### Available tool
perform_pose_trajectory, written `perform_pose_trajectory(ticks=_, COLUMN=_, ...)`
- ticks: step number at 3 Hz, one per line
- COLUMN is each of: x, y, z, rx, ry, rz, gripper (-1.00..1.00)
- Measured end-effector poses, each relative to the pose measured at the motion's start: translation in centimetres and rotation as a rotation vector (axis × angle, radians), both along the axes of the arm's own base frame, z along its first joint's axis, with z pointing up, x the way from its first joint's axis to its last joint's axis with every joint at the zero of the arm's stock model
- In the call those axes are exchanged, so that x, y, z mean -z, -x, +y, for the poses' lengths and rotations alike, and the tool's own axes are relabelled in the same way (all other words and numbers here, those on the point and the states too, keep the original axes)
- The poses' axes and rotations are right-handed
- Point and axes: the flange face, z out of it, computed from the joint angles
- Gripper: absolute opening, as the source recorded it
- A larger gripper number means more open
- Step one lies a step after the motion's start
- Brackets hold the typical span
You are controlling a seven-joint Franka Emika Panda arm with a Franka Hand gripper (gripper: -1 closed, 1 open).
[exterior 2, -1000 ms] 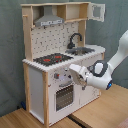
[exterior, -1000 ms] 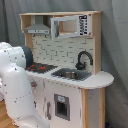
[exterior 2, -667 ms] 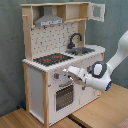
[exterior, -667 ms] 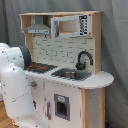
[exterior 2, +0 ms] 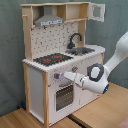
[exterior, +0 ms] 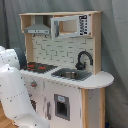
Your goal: Play with the kitchen
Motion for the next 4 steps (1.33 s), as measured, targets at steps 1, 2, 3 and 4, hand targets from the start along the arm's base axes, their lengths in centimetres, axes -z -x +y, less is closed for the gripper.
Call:
perform_pose_trajectory(ticks=1, x=-0.1, y=-0.4, z=1.2, rx=0.000, ry=0.106, rz=-0.047, gripper=1.00)
perform_pose_trajectory(ticks=2, x=-0.6, y=-0.8, z=2.0, rx=0.001, ry=0.195, rz=-0.082, gripper=1.00)
perform_pose_trajectory(ticks=3, x=-1.2, y=-1.1, z=2.7, rx=0.003, ry=0.286, rz=-0.113, gripper=1.00)
perform_pose_trajectory(ticks=4, x=-1.8, y=-1.3, z=3.1, rx=0.007, ry=0.370, rz=-0.138, gripper=1.00)
